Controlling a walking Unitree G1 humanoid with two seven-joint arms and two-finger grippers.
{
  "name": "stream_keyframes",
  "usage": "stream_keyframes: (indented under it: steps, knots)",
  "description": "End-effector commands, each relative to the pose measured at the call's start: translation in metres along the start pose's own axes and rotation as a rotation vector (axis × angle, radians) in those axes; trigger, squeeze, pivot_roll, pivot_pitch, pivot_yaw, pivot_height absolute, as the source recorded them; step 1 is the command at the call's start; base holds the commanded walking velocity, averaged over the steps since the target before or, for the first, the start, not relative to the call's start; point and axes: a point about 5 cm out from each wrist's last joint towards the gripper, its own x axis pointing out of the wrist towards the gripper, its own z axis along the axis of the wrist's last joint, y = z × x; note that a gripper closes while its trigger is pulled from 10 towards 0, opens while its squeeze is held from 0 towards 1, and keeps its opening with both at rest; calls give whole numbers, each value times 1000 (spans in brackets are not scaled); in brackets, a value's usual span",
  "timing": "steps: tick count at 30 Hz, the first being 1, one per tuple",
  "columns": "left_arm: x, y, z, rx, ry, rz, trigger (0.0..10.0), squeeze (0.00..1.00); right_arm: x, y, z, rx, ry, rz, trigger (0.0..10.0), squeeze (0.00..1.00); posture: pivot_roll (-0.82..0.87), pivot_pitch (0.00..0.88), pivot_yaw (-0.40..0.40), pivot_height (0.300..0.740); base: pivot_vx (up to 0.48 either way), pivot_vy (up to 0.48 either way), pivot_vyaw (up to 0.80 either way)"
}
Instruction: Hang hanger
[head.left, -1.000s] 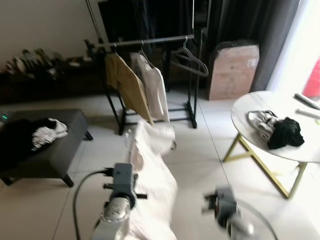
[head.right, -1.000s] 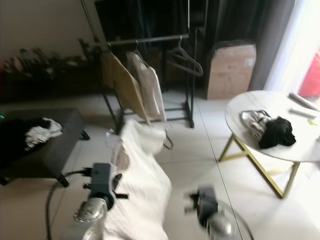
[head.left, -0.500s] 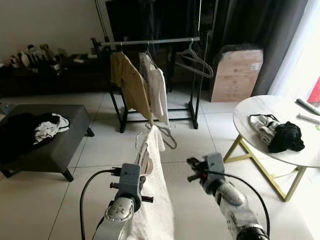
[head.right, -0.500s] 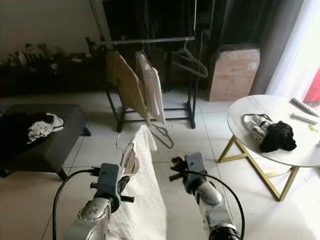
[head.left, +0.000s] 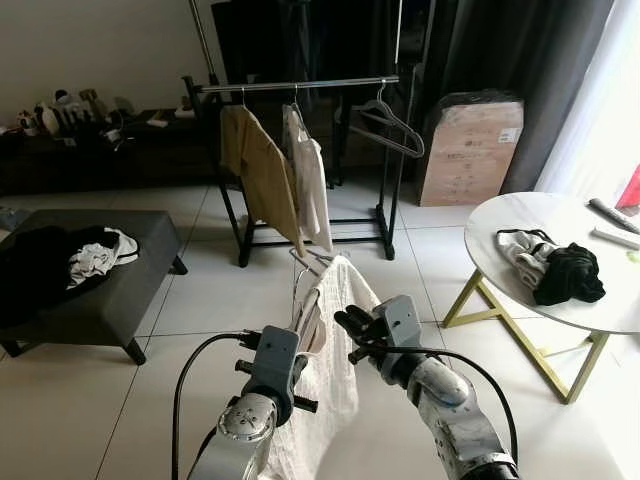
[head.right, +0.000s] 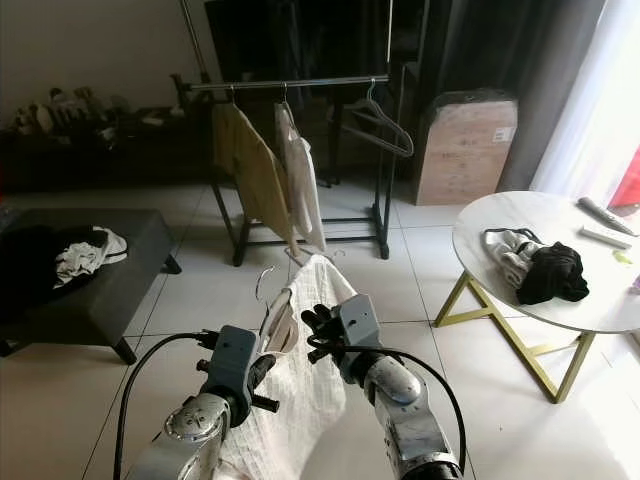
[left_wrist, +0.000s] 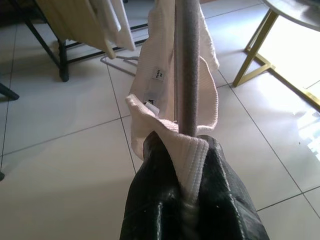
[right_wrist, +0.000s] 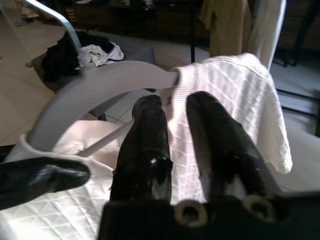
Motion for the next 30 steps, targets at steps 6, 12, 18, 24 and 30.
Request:
stream_keyframes:
  steps: [6, 12, 18, 24, 30]
  knots:
    - [-2, -2, 23, 31, -79, -9, 10000, 0, 6, 3, -1, -63, 87, -51, 10000, 0, -29, 39, 33, 740, 0, 0, 0]
    - [-4, -13, 31, 66, -111, -81, 10000, 0, 15, 6, 4, -59, 111, -113, 10000, 1000, -24, 44, 32, 740, 0, 0, 0]
    - [-6, -19, 33, 74, -120, -113, 10000, 0, 20, 12, 12, -69, 77, -101, 10000, 0, -24, 44, 29, 740, 0, 0, 0]
    - [-8, -21, 37, 87, -136, -127, 10000, 0, 23, 12, 14, -60, 82, -136, 10000, 67, -19, 44, 29, 740, 0, 0, 0]
    - [-9, -22, 37, 90, -138, -132, 10000, 0, 22, 0, 20, -30, 38, -249, 10000, 329, -20, 44, 30, 740, 0, 0, 0]
